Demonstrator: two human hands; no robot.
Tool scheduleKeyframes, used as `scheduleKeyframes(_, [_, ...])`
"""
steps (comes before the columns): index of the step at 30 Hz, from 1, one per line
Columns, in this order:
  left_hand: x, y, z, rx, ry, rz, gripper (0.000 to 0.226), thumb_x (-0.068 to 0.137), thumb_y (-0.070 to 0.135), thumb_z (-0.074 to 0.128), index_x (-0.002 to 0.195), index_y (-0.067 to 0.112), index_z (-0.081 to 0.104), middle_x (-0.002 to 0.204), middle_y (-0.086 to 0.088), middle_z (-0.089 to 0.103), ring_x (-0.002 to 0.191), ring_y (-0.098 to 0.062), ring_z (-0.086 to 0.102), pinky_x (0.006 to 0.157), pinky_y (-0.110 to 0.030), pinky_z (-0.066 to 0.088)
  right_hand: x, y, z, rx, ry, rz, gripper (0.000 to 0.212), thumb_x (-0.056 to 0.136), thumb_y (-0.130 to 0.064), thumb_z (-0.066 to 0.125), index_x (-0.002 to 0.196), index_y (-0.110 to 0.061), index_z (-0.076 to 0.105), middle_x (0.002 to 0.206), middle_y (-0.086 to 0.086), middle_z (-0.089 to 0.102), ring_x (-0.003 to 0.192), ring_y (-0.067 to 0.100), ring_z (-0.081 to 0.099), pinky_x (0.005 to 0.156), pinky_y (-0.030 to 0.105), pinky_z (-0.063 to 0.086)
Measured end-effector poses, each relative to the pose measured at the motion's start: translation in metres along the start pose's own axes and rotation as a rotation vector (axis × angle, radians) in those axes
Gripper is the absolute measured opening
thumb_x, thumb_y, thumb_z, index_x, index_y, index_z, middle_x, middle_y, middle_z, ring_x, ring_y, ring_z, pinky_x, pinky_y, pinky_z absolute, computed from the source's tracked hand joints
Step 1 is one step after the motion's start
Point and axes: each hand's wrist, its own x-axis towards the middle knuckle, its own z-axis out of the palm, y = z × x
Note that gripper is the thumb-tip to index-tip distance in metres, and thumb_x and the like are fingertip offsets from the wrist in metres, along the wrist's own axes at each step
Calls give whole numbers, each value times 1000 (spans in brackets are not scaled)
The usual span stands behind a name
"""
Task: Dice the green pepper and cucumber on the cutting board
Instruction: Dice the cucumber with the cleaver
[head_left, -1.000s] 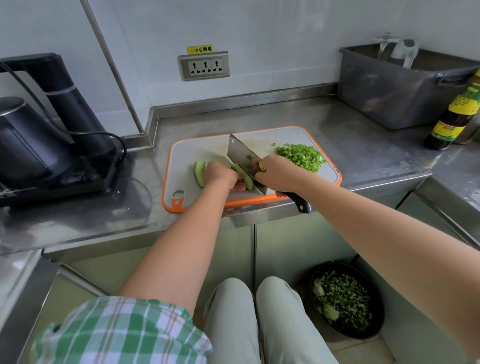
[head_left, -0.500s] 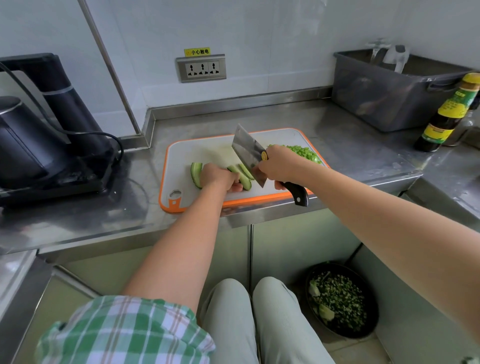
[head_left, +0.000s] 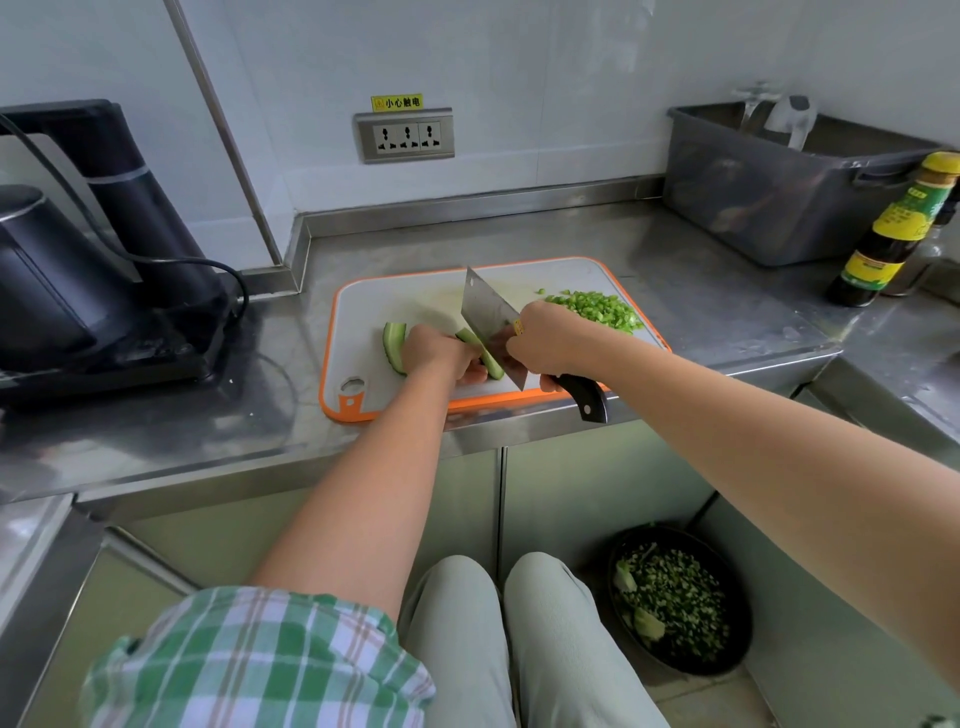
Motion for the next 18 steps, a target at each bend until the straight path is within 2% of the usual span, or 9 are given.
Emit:
scheduleKeyframes(3, [-1, 2, 0, 2, -12, -1, 12, 75, 2, 77, 79, -2, 66, 88, -21, 71, 77, -31, 71, 69, -43, 60, 2, -2, 4, -10, -21, 1, 18, 91, 1, 36, 75, -5, 41, 53, 13, 51, 39, 19, 52, 31, 16, 34])
scheduleKeyframes(6, [-8, 5, -1, -51, -39, -17, 12, 76, -5, 74, 84, -4, 64, 87, -20, 69, 65, -29, 67, 41, -31, 54, 5, -3, 7, -5, -28, -7, 16, 88, 3, 40, 74, -3, 44, 52, 13, 51, 38, 20, 51, 36, 21, 37])
scheduleKeyframes(9, [-10, 5, -1, -60, -40, -15, 14, 75, -8, 73, 84, -3, 63, 88, -20, 68, 55, -24, 62, 32, -26, 47, 7, -4, 10, -33, -21, -24, 13, 87, 4, 43, 75, 0, 49, 59, 14, 54, 46, 22, 52, 43, 25, 40])
scheduleKeyframes(12, [-6, 4, -1, -73, -24, -14, 16, 74, -8, 71, 72, 1, 58, 91, -21, 70, 59, -26, 64, 37, -27, 49, 10, -7, 12, -101, -25, -35, 10, 85, 4, 48, 80, 0, 56, 71, 16, 59, 55, 24, 54, 47, 25, 41])
scheduleKeyframes(14, [-5, 5, -2, -92, -37, -10, 17, 77, -8, 69, 72, 1, 55, 93, -21, 69, 67, -30, 67, 47, -34, 56, 11, -7, 14, -97, -31, -26, 11, 84, 5, 44, 78, 3, 54, 62, 15, 56, 50, 24, 53, 45, 26, 41])
scheduleKeyframes(16, [-5, 5, -2, -156, -56, -25, 18, 81, -9, 64, 72, 0, 52, 92, -20, 66, 74, -35, 66, 66, -44, 59, 14, -6, 17, -65, -1, -36, 15, 86, 3, 41, 72, 0, 46, 59, 13, 52, 45, 23, 51, 43, 26, 41])
scheduleKeyframes(18, [-3, 5, -2, -185, -31, -41, 24, 79, -12, 65, 68, 2, 49, 91, -20, 66, 75, -39, 66, 71, -49, 58, 18, -4, 22, -18, 31, -50, 18, 88, 1, 40, 70, -4, 42, 58, 13, 51, 43, 22, 52, 41, 25, 40])
